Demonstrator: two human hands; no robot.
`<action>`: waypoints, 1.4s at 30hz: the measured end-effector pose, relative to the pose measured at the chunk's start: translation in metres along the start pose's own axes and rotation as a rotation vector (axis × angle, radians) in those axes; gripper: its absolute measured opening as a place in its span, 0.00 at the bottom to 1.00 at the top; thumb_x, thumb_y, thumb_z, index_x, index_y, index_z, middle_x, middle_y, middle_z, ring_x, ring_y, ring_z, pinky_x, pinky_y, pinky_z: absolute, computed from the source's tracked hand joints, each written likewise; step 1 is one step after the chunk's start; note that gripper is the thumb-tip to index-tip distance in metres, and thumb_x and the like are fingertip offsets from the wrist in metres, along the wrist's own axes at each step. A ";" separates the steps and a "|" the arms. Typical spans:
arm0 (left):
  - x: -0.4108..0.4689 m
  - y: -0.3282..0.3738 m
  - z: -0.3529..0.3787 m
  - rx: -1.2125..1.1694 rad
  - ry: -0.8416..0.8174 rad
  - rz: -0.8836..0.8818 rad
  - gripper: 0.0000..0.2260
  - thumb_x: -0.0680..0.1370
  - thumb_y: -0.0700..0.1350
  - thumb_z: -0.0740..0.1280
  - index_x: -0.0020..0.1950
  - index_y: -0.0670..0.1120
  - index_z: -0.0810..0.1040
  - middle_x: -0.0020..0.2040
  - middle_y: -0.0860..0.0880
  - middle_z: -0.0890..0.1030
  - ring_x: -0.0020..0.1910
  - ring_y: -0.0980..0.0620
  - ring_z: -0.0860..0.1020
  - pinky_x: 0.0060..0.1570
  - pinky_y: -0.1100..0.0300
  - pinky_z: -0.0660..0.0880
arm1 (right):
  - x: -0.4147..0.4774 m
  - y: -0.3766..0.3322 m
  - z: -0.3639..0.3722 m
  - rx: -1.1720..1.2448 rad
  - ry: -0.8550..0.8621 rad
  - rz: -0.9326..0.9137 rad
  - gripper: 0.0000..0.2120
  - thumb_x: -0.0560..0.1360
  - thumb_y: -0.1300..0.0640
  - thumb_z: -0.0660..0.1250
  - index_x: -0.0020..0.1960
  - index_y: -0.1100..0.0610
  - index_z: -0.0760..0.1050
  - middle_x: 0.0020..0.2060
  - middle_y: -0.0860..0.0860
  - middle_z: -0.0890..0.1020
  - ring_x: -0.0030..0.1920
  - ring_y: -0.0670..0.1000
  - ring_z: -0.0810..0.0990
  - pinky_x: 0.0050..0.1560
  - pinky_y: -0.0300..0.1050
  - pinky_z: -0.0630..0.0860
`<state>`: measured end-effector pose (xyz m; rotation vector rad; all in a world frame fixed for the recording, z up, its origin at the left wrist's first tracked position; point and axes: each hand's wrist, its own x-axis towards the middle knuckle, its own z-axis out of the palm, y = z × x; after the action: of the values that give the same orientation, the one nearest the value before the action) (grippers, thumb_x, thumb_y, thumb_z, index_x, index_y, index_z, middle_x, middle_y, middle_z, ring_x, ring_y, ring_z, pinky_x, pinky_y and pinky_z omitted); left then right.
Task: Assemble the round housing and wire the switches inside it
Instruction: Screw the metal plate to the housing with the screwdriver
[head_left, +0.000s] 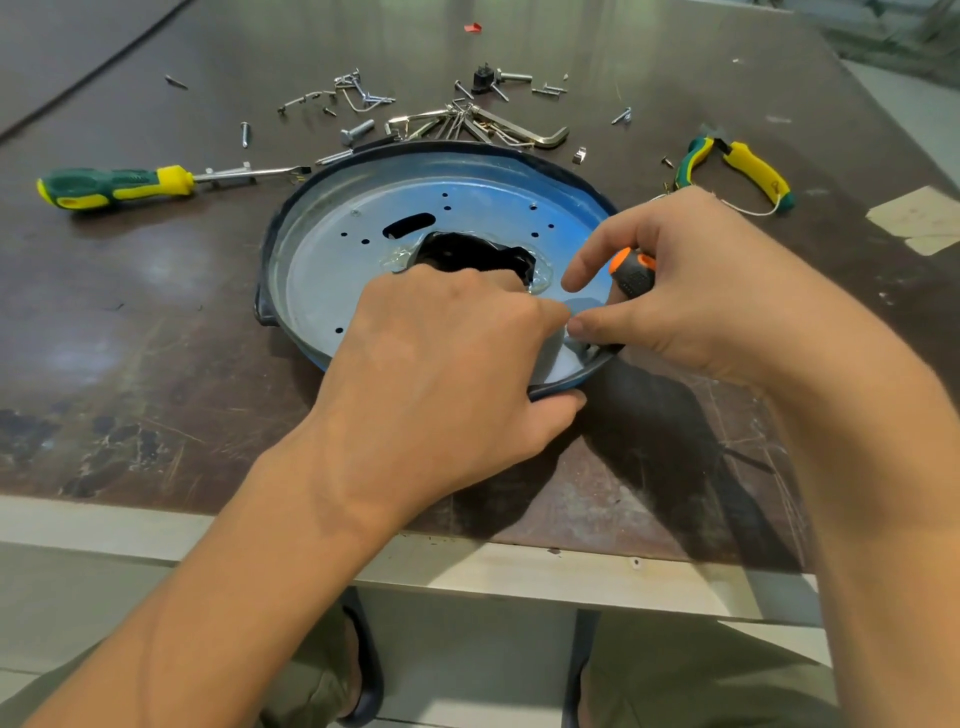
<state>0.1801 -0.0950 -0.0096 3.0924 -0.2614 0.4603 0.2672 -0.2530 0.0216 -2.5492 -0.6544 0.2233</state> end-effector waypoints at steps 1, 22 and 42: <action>0.000 0.000 0.001 -0.008 0.007 -0.002 0.26 0.72 0.70 0.53 0.64 0.63 0.74 0.54 0.57 0.81 0.49 0.49 0.81 0.37 0.55 0.73 | 0.001 -0.001 0.000 -0.003 0.002 0.006 0.10 0.66 0.49 0.80 0.42 0.45 0.80 0.32 0.48 0.76 0.31 0.45 0.71 0.33 0.42 0.65; 0.001 -0.006 0.001 -0.231 -0.099 0.231 0.23 0.76 0.61 0.62 0.70 0.57 0.72 0.59 0.57 0.78 0.56 0.53 0.75 0.51 0.50 0.76 | 0.011 0.045 0.004 0.453 0.001 0.317 0.13 0.76 0.48 0.71 0.53 0.56 0.77 0.29 0.53 0.83 0.21 0.49 0.69 0.20 0.37 0.64; 0.006 -0.006 -0.003 -0.276 -0.171 0.301 0.20 0.79 0.55 0.58 0.67 0.50 0.77 0.66 0.53 0.76 0.60 0.49 0.74 0.53 0.44 0.76 | 0.026 0.060 0.031 0.625 0.152 0.394 0.06 0.80 0.55 0.64 0.52 0.55 0.80 0.34 0.56 0.80 0.19 0.46 0.71 0.19 0.36 0.64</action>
<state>0.1854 -0.0902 -0.0047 2.8286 -0.7313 0.1427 0.3055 -0.2731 -0.0368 -2.0303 0.0006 0.3062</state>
